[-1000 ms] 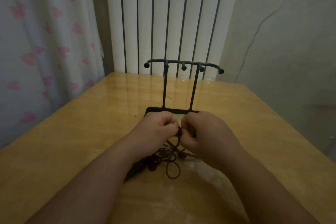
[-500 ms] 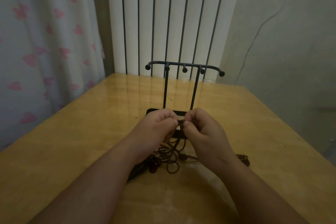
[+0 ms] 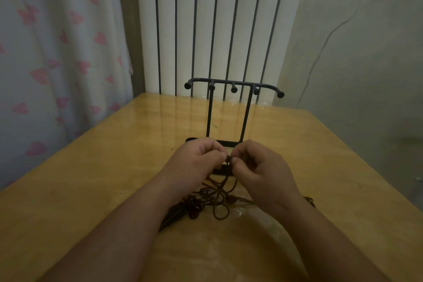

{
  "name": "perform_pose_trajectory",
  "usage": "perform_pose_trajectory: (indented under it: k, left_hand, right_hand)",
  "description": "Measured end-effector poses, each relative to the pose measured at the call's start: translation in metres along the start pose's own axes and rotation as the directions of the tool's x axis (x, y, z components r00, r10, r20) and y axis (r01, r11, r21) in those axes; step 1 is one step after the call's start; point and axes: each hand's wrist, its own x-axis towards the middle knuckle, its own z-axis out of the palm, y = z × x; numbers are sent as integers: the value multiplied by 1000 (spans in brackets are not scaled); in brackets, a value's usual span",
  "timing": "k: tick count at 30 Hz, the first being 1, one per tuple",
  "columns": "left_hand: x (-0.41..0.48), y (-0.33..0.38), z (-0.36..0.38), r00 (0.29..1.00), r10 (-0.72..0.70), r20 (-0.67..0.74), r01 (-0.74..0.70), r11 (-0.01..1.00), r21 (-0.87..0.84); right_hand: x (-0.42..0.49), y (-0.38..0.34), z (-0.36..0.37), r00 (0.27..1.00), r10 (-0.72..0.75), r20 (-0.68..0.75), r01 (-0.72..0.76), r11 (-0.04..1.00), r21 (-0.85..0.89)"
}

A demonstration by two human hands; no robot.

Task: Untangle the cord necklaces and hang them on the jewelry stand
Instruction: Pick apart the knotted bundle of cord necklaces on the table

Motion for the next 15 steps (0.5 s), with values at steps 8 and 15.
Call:
perform_pose_trajectory:
  k: [8,15]
  left_hand:
    - [-1,2,-1,999,29,-41,-26,997,76]
    - [0,4,1,997,-42,-58,40,999,-29]
  right_hand:
    - [1,-2,2,999,-10,-51,11,1000,12]
    - [2,-1,6,997,57,-56,-49,991,127]
